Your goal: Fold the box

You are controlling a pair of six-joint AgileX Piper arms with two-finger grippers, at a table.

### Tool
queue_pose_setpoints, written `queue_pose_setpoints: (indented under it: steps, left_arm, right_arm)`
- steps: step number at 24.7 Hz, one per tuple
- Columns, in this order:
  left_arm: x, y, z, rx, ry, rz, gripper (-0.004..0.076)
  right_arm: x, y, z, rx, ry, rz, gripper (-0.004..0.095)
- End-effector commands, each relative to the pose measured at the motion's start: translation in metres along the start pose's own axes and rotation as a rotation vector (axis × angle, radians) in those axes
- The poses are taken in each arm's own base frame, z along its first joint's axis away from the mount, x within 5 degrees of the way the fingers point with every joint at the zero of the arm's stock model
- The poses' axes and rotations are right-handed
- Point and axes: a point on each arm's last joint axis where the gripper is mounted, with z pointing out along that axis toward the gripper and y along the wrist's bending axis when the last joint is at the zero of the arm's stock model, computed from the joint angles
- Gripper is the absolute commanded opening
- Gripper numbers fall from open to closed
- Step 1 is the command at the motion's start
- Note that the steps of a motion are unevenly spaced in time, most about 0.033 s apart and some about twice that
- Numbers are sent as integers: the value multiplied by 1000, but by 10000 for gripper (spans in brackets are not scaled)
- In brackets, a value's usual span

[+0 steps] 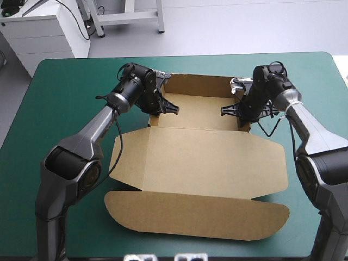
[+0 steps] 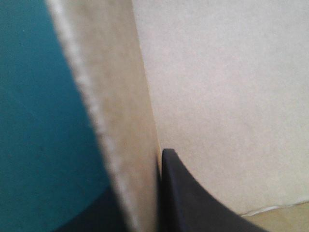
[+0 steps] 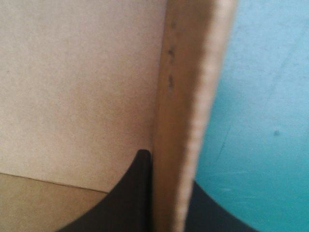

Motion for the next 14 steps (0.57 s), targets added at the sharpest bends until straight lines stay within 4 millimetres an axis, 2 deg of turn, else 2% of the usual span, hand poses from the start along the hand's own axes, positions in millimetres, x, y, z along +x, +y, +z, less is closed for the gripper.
queue_pose_setpoints:
  steps: [1,4,10,12,14]
  left_arm:
    - [0,6,-30,38,-32,58,-8]
    - [-1,13,-30,76,-34,34,-8]
    - [0,15,-30,77,-25,29,-7]
    - [0,15,-30,80,-25,28,12]
    - [0,14,-30,89,-25,25,73]
  right_arm:
    - [-3,9,-23,-4,-94,-108,-16]
    - [-5,9,-15,1,-87,-110,-16]
    - [-6,6,-15,26,-92,-124,-11]
    - [-5,5,-15,41,-83,-128,36]
    - [-5,5,-15,42,-76,-133,139]
